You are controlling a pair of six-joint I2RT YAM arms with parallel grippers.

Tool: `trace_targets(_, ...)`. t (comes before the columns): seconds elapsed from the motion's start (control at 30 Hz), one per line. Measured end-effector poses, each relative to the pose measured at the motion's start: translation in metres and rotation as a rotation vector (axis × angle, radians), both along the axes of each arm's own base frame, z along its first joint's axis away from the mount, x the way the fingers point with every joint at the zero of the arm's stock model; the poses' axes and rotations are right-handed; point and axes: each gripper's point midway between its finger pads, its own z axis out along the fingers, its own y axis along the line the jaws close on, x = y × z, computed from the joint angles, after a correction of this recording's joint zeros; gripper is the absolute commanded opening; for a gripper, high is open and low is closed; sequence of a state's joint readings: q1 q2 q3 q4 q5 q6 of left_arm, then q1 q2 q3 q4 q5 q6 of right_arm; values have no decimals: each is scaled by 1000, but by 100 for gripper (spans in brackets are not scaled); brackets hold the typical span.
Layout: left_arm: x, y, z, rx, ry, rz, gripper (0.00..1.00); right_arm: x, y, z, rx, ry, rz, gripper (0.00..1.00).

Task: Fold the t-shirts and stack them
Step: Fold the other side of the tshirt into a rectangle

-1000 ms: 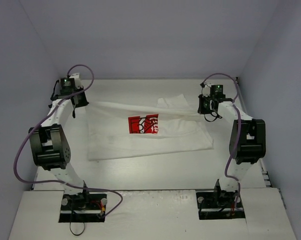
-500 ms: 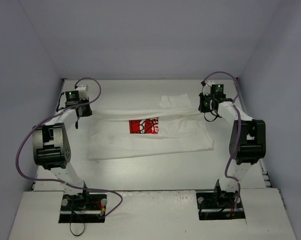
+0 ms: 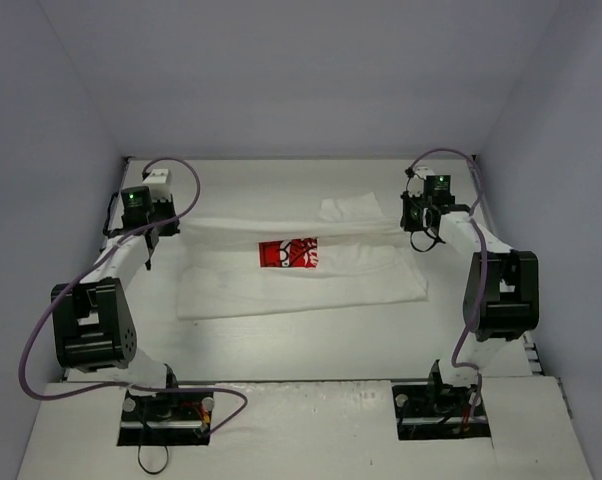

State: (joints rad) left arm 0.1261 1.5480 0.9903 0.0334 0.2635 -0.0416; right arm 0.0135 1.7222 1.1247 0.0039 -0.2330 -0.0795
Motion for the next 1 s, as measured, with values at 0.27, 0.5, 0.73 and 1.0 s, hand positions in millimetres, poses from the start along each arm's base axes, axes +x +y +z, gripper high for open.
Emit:
trace_targets(0.27, -7, -2, 5, 1, -24, -10, 0, 1, -1, 22, -3, -64, -5, 0)
trace_targets(0.5, -42, -8, -24, -24, 41, -11, 0, -11, -6, 4, -23, -22, -23, 0)
trace_targets(0.73, -57, -10, -41, -60, 72, 6, 0, -15, -9, -4, -35, -12, -36, 0)
trace_targets(1.0, -59, -19, -41, -113, 58, -18, 2, -22, -11, -15, -40, 9, -48, 10)
